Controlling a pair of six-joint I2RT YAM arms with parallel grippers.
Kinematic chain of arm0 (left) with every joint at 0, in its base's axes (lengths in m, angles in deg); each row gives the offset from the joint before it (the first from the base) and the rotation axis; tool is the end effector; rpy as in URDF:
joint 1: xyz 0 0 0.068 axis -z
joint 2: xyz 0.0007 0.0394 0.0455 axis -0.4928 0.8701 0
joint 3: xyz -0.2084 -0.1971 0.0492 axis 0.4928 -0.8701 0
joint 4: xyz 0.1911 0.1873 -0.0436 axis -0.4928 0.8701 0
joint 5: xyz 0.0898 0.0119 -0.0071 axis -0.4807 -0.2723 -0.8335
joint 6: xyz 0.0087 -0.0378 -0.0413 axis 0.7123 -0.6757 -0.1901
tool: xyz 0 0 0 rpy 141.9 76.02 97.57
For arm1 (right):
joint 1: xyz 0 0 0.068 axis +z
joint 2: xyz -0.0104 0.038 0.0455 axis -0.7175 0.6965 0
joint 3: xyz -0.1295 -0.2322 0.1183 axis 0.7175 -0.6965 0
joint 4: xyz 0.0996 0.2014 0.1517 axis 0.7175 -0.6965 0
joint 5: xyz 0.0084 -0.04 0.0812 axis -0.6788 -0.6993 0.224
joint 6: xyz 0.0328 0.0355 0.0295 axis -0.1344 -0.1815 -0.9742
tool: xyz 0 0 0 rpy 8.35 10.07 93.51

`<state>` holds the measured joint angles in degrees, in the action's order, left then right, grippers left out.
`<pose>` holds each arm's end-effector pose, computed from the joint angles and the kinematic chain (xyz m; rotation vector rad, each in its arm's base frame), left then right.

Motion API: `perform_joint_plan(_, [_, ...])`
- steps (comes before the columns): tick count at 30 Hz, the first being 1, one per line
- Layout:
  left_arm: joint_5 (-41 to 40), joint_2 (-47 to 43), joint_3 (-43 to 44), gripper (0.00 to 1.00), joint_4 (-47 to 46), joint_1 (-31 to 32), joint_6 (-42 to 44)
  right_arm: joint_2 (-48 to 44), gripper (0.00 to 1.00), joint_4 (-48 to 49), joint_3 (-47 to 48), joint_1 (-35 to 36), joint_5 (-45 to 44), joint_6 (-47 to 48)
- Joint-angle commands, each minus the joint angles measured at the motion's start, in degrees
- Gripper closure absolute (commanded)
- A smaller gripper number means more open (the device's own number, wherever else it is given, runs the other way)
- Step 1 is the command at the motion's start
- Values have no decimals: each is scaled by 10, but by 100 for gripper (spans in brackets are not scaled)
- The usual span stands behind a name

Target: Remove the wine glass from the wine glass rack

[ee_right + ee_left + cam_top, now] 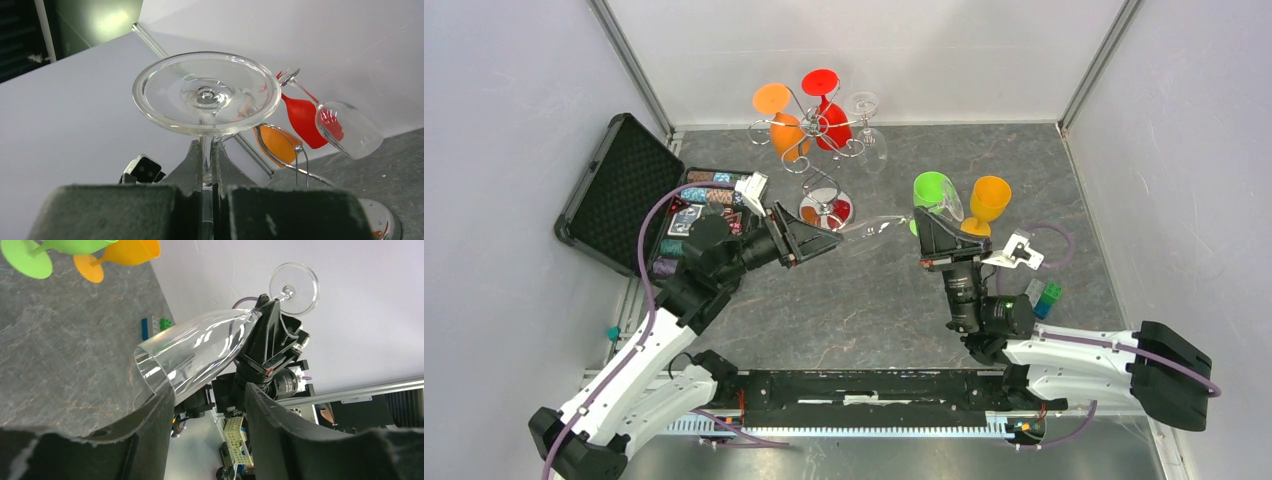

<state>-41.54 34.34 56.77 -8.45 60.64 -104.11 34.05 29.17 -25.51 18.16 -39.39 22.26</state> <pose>0.1463 -0.1102 0.3645 -0.0870 1.8904 -1.6057 0.1028 0.1557 0.3244 0.3637 0.9537 1.1707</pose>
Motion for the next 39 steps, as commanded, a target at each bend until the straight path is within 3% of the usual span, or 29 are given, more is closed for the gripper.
perform_joint_plan(1, [4,20,4,48,-131,21,-32,-13,100,223,-7,0,-12,-39])
perform_joint_plan(5, [16,35,3,52,-165,33,-72,-11,100,219,-6,0,-16,-71])
perform_joint_plan(9, [29,46,-16,53,-262,37,-158,-4,100,219,-4,0,-21,-98])
perform_joint_plan(17, [14,45,-16,63,-297,39,-226,5,100,228,-5,0,-36,-119])
perform_joint_plan(30, [28,57,0,97,-299,40,-196,11,100,200,0,0,-19,-167])
perform_joint_plan(39, [27,51,20,98,-268,40,-150,-8,100,187,-6,0,-20,-161])
